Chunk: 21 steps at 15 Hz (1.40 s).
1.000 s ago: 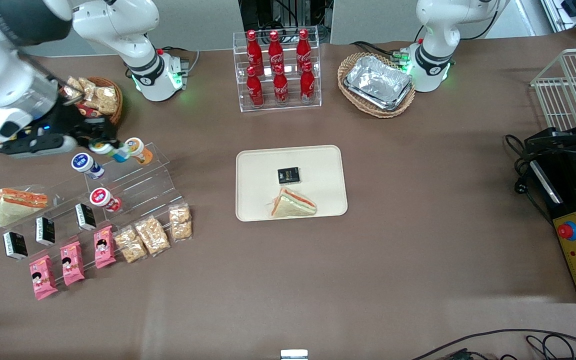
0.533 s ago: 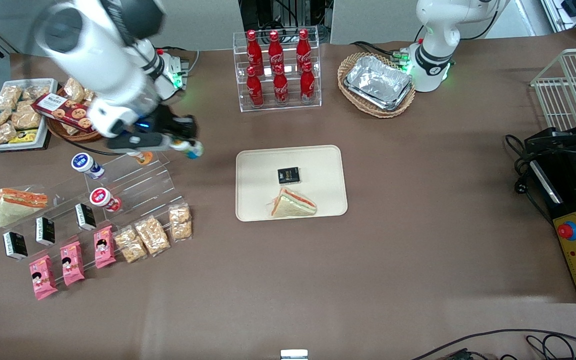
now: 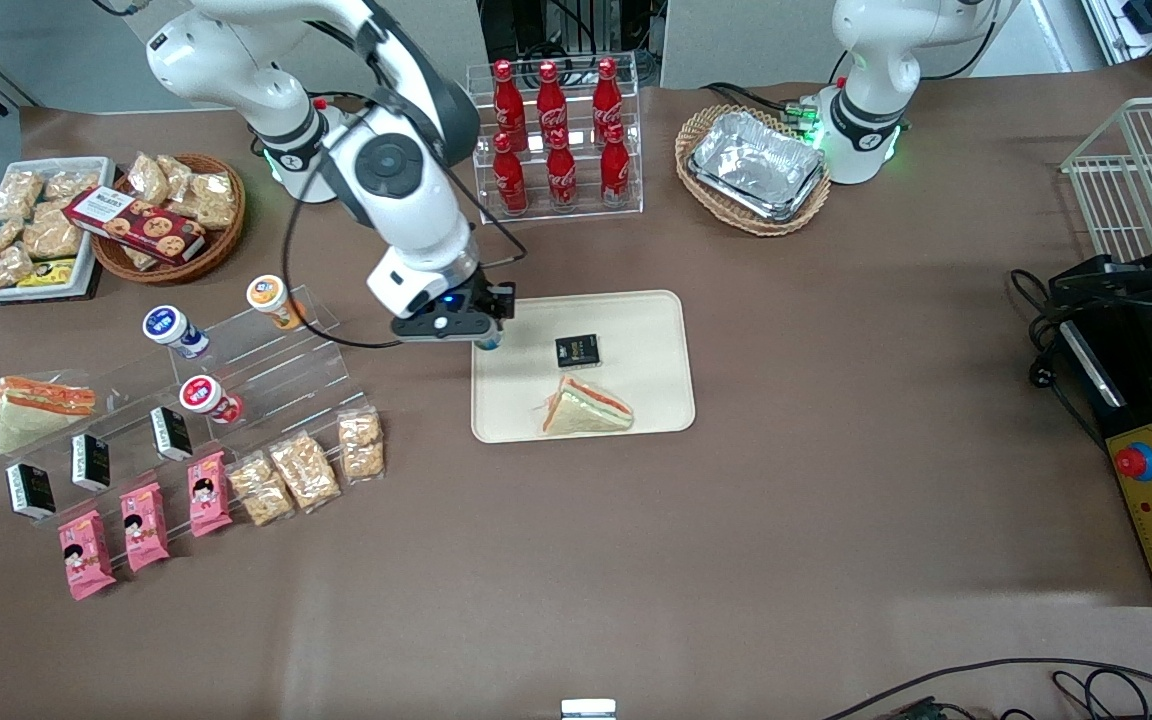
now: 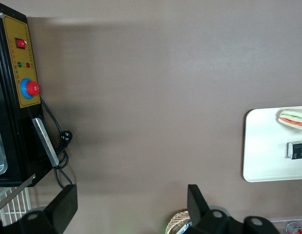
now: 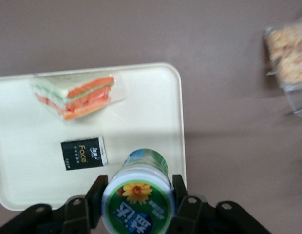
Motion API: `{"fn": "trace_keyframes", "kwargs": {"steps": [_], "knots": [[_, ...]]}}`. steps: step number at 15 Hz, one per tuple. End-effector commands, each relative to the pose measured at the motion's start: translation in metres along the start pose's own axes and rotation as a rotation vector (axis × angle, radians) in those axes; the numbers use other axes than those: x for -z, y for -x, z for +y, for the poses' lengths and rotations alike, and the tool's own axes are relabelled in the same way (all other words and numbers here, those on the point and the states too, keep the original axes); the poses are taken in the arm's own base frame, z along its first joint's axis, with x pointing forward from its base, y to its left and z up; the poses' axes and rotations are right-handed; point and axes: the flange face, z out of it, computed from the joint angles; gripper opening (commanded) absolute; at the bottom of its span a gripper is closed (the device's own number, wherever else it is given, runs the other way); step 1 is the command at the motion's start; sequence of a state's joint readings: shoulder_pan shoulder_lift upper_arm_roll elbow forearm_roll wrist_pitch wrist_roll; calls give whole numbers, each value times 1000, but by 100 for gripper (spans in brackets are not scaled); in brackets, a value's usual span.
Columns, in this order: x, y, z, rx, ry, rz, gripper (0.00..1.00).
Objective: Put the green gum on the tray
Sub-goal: 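Lower the gum bottle onto the tray beside the black packet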
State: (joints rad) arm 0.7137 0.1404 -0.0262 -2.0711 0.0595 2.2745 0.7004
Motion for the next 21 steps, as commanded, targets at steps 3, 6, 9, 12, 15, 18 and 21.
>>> {"fn": "trace_keyframes", "kwargs": {"steps": [3,6,9,12,15,18,21], "knots": [[-54,46,-5,-10,2,24,0],[-81,58,3,-7,-3,32,0],[-101,58,2,-2,2,35,0],[-119,55,3,-6,-6,48,0],[-119,51,4,-11,-7,53,0],[-124,50,6,-14,-1,50,28],[-123,47,8,-21,-3,52,100]]}}
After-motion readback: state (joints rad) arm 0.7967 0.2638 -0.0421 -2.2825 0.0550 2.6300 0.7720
